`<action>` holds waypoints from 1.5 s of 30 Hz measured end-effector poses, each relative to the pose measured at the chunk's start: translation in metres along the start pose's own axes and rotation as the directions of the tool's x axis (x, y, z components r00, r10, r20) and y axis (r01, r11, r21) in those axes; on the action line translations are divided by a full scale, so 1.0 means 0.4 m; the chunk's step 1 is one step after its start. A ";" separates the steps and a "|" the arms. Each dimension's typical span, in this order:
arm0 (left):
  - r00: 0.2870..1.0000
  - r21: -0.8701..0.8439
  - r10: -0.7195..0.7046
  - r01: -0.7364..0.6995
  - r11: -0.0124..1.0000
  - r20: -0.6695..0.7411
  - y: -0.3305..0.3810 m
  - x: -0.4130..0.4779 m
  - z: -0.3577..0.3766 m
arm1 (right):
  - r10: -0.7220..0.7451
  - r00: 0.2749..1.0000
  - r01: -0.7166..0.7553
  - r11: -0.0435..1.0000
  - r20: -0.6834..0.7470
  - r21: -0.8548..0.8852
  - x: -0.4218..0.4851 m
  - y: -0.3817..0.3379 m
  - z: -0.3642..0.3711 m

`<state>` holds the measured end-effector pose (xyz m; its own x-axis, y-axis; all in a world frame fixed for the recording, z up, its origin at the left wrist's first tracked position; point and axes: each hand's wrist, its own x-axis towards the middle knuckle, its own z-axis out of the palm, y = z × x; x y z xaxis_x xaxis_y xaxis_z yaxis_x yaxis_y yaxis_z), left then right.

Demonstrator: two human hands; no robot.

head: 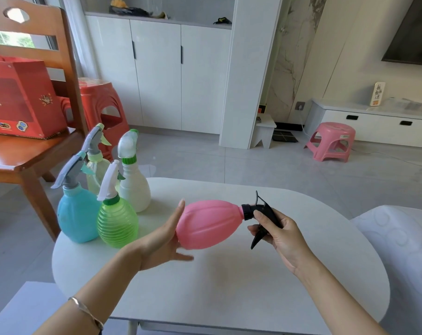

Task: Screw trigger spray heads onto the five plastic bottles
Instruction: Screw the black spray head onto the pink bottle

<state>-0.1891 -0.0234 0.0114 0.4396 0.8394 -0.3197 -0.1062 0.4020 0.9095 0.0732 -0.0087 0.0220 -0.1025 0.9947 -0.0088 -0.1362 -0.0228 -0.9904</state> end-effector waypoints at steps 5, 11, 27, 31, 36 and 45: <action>0.987 0.039 0.143 -0.141 0.989 -0.073 -0.005 0.013 -0.013 | 0.014 1.000 -0.014 1.000 -0.015 -0.009 0.005 -0.008 -0.013; 0.997 -0.033 -0.044 0.042 0.999 -0.056 -0.005 0.007 -0.010 | 0.037 0.999 -0.037 0.999 -0.004 -0.010 0.002 -0.001 -0.001; 0.987 0.041 0.129 -0.125 0.991 -0.099 -0.002 0.018 -0.007 | 0.120 0.991 -0.115 0.990 -0.052 0.083 0.004 0.001 -0.012; 0.991 -0.082 0.135 -0.133 0.988 0.022 0.010 0.015 -0.004 | 0.124 0.992 -0.121 0.988 -0.028 0.097 0.003 0.002 -0.005; 0.988 -0.050 0.136 -0.140 0.989 -0.074 0.002 0.024 -0.002 | 0.132 0.990 -0.127 0.989 -0.059 0.082 0.004 -0.002 -0.008; 0.996 0.023 -0.002 0.004 1.000 -0.084 -0.003 0.021 -0.003 | 0.106 0.994 -0.104 0.992 -0.037 0.069 0.008 -0.001 -0.006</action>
<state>-0.1863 -0.0166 0.0074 0.3629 0.8663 -0.3433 -0.0839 0.3973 0.9138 0.0753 -0.0054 0.0223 -0.0795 0.9897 -0.1192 -0.1926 -0.1325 -0.9723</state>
